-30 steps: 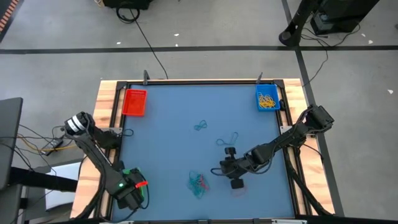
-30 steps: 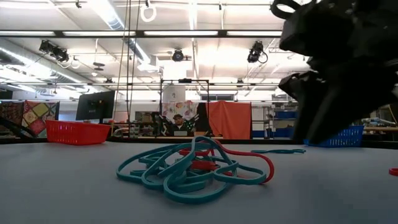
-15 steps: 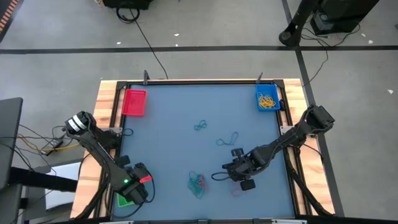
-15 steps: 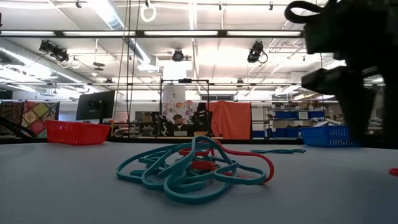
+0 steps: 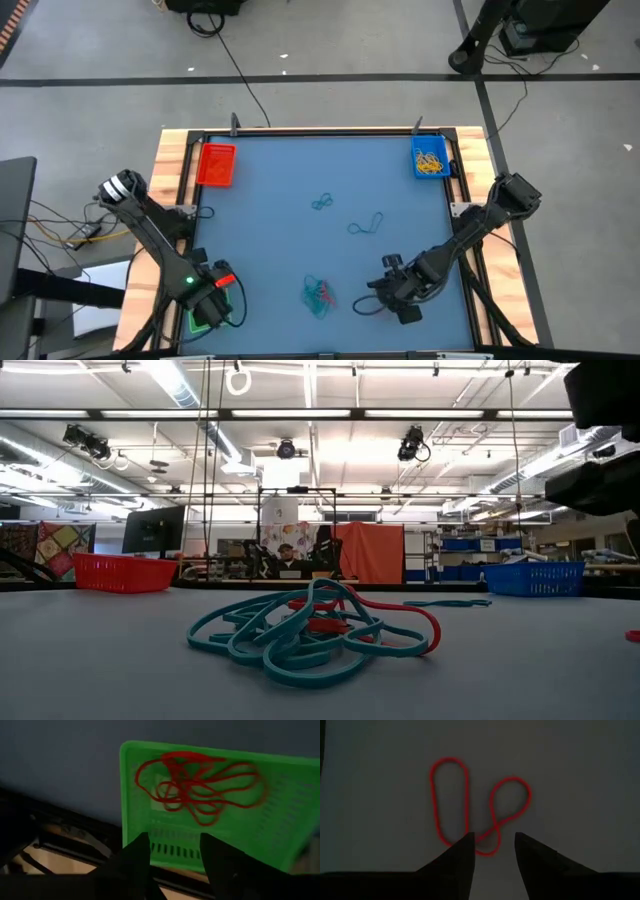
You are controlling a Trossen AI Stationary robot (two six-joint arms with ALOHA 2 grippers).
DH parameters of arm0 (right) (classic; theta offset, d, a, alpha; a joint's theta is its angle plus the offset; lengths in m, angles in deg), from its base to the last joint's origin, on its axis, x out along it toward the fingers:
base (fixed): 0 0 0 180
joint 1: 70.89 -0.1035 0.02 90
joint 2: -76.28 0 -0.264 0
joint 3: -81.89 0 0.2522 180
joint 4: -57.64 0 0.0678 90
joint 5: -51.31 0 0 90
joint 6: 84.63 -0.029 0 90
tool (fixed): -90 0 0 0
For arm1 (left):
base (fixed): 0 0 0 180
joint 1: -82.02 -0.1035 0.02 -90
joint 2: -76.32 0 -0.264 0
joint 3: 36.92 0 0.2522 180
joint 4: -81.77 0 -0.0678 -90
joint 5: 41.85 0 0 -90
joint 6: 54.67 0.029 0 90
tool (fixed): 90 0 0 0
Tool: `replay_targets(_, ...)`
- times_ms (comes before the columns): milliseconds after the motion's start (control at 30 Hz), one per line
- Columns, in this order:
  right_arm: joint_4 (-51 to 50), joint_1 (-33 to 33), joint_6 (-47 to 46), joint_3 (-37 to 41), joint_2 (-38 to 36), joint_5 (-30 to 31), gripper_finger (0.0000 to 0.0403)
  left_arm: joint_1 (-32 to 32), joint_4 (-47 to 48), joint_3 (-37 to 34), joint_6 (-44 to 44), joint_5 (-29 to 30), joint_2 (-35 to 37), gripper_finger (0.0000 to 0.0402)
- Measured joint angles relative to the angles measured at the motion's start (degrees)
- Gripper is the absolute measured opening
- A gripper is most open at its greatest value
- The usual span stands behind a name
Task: Sort rubber bands into baskets
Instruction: Put the red rubber band into the green basket
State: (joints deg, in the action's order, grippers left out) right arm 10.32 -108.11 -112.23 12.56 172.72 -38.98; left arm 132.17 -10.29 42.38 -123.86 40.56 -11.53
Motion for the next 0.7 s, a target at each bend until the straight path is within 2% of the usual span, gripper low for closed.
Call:
replay_targets(100, 1.1, -1.1, -2.5, 0.0, 0.0, 2.0, 0.0147, 0.0, 0.2, 1.9, 0.5, 2.9, 2.1, 0.0176)
replay_targets(233, 1.9, -2.5, -5.4, 0.0, 0.0, 5.3, 0.0139, -0.7, -0.8, 3.0, 3.6, 13.1, 4.2, 0.0176)
replay_targets(433, 2.6, -3.6, -9.6, 0.9, 0.0, 8.1, 0.0136, -4.7, -11.4, 2.9, 18.6, 27.9, 3.7, 0.0176)
replay_targets(533, 3.3, -3.6, -12.4, 2.0, 0.0, 8.1, 0.0137, -8.4, -21.5, 1.6, 29.9, 30.7, 3.6, 0.0176)
replay_targets(700, 5.0, -4.0, -15.7, 3.7, 0.0, 7.3, 0.0136, -14.6, -37.6, -1.7, 46.5, 31.0, 3.6, 0.0176)
